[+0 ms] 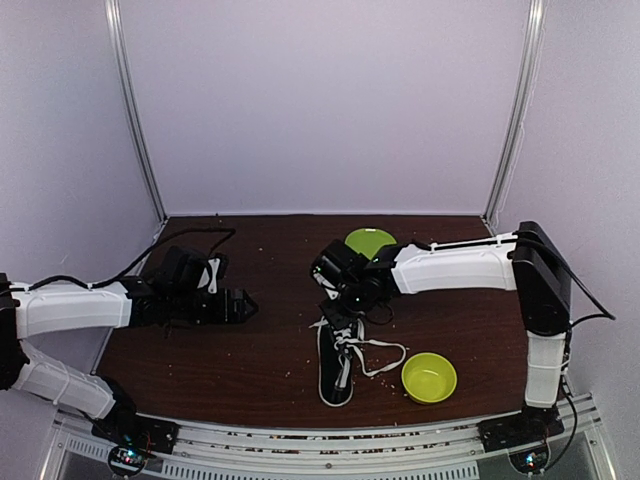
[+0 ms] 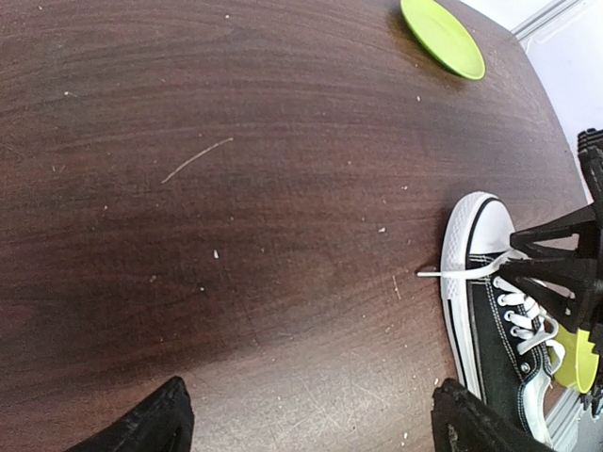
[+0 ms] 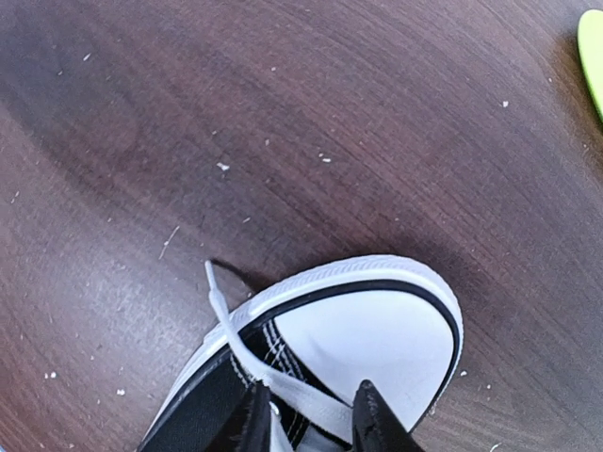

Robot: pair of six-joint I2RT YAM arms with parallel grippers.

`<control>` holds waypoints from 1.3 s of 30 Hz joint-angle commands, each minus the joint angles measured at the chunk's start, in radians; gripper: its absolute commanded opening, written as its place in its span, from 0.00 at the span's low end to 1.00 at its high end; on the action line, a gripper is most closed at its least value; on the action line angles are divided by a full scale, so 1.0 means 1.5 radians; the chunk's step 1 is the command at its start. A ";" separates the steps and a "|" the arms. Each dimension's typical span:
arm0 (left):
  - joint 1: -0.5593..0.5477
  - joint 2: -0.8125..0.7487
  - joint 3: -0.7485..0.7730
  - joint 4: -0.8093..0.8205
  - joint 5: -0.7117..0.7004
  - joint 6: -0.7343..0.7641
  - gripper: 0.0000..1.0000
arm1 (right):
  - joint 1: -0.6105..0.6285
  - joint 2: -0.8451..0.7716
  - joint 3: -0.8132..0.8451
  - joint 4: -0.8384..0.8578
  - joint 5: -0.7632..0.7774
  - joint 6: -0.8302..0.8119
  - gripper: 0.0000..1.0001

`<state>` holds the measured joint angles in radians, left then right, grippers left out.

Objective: Tie the shoes

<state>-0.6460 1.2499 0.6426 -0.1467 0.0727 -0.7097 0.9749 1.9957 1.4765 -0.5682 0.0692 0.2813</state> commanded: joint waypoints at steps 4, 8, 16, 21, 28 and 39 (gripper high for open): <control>0.003 -0.004 -0.012 0.036 0.014 -0.010 0.90 | 0.004 -0.034 -0.033 0.013 -0.042 -0.036 0.40; 0.003 -0.003 -0.011 0.035 0.015 -0.011 0.90 | 0.004 -0.020 -0.036 0.013 -0.024 -0.035 0.35; 0.003 -0.008 -0.007 0.058 0.036 0.017 0.90 | 0.005 -0.085 -0.044 0.021 0.030 -0.005 0.01; -0.010 0.007 0.006 0.104 0.068 0.038 0.90 | 0.004 -0.156 -0.048 0.036 0.045 0.016 0.00; -0.101 0.086 0.064 0.199 0.087 0.084 0.90 | 0.002 -0.238 -0.083 0.079 0.060 0.069 0.00; -0.221 0.254 0.174 0.366 0.112 0.152 0.90 | 0.000 -0.362 -0.153 0.190 0.057 0.183 0.00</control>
<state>-0.9752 1.5749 0.8497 0.2600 0.1947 -0.5278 0.9775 1.4902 1.2552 -0.3637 0.1467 0.4847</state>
